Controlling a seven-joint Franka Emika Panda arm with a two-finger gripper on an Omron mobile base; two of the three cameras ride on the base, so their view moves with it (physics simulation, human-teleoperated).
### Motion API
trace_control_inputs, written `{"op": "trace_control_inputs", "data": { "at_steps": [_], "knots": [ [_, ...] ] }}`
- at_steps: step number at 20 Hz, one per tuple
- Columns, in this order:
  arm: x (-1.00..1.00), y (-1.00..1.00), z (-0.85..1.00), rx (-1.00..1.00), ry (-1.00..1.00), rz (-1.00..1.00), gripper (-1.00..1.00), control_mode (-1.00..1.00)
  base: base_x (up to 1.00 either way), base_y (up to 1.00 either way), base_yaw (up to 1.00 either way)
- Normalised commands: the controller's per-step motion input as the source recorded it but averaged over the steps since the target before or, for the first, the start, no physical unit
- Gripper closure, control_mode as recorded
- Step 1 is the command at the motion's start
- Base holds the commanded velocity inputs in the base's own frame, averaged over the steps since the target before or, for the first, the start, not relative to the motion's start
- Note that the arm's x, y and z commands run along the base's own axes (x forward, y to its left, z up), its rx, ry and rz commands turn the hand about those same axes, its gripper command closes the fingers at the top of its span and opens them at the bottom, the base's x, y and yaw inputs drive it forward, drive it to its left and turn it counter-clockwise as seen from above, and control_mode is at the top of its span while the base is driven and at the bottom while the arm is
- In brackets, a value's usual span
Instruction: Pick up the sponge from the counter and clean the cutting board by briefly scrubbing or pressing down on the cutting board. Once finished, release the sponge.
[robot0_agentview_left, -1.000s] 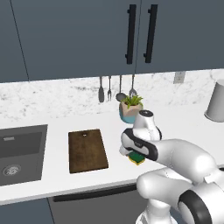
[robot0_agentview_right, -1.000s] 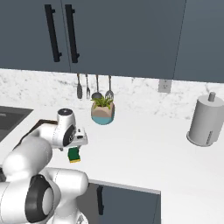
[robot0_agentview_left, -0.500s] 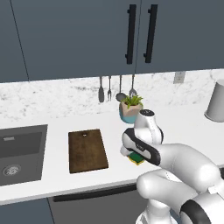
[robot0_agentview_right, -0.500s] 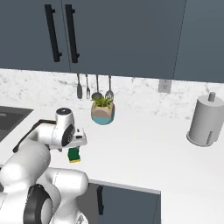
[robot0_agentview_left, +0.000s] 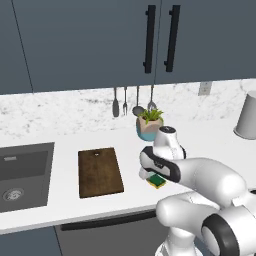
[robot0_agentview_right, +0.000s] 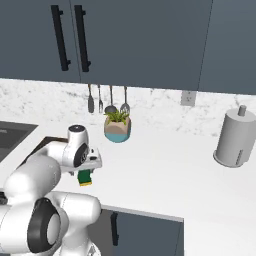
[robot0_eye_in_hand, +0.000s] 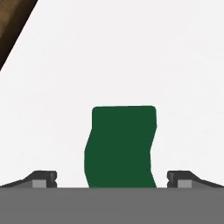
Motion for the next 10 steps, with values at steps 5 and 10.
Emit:
{"op": "trace_control_inputs", "data": {
  "at_steps": [5, 10],
  "knots": [
    [-0.04, -0.05, -0.51, 0.0, 0.0, 0.0, -1.0, -1.0, 0.0, 0.0, 0.0],
    [-0.08, 0.0, -0.56, 0.0, 0.0, 0.0, -1.0, -1.0, 0.0, 0.0, 0.0]
  ]
}}
